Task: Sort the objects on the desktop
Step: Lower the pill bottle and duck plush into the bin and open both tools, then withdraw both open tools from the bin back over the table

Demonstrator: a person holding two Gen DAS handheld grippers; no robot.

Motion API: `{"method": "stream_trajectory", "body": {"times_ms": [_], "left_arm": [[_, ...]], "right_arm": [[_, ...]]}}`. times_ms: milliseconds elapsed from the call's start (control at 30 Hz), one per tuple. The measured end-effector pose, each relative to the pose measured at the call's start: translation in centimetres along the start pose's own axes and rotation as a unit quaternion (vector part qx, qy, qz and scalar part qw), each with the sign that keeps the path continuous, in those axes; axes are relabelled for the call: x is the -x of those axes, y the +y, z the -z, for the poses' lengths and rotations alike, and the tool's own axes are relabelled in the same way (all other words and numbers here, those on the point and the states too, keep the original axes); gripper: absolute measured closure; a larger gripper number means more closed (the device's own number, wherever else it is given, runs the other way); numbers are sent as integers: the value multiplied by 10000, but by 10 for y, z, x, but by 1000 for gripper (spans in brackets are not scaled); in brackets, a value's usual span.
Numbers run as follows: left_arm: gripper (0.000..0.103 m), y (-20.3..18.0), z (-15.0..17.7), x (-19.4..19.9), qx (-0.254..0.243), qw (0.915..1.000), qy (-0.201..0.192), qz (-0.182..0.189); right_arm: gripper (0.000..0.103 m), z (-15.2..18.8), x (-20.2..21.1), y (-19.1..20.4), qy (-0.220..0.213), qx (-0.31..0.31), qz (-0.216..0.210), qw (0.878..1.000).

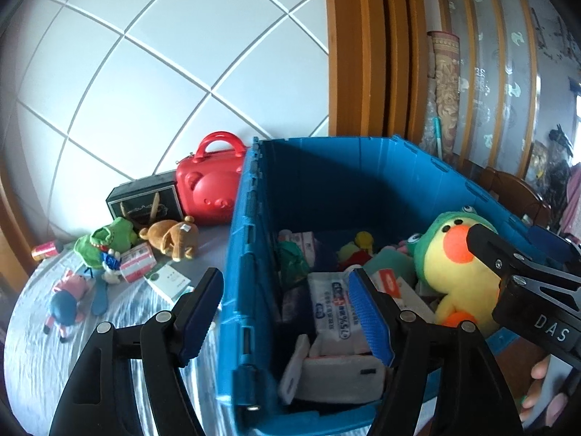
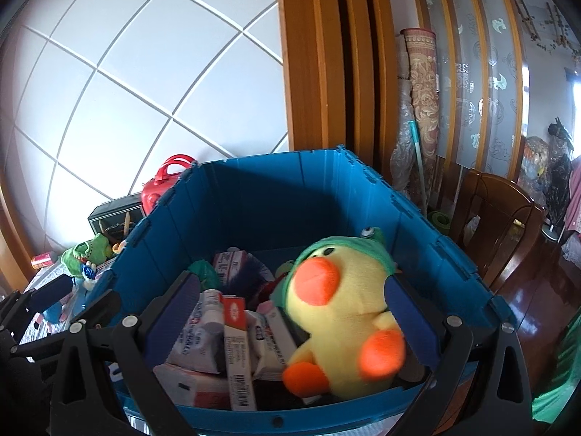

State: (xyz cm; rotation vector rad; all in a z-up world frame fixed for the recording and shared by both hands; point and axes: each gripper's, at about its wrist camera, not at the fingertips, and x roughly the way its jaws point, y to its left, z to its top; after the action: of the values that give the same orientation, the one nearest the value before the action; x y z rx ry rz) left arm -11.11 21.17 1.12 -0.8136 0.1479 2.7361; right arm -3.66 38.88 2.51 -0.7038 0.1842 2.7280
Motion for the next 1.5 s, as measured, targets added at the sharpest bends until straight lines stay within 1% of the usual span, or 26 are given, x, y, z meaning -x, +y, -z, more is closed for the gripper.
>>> {"method": "stream_trajectory", "body": {"times_ms": [67,200,433,567,800,867,967,1067,1200,1367,1500], "left_arm": [[31,19,1,4,73,10000,-14,-65],[26,64,3,11,236,9995,-19,-226],[25,157,15,24,460,9971,-19,-601],[24,210,26,30,499,9951,5,-853],[24,301,63,21,552,9899,343,-1257],[24,322,76,12,566,9885,495,-1314],[24,347,96,-3,599,9862,754,-1345],[24,367,115,-24,655,9834,1053,-1323],[24,386,139,-52,798,9779,1417,-1313],[24,395,160,-86,794,9720,1766,-1332],[24,404,171,-109,892,9632,2083,-1448]], "right_arm": [[0,1,1,16,-2,50,-48,10000],[0,1,4,55,-20,166,-158,9997],[0,5,8,143,-17,399,-434,9983],[0,12,8,197,-38,517,-632,9967],[0,33,-6,297,103,698,-1106,9914],[0,44,-13,323,205,790,-1179,9897],[0,64,-32,354,502,881,-1274,9866],[0,86,-53,372,890,936,-1254,9837],[0,111,-84,381,1370,977,-1122,9793],[0,139,-126,375,1944,955,-939,9717],[0,155,-158,371,2336,950,-904,9635]]}}
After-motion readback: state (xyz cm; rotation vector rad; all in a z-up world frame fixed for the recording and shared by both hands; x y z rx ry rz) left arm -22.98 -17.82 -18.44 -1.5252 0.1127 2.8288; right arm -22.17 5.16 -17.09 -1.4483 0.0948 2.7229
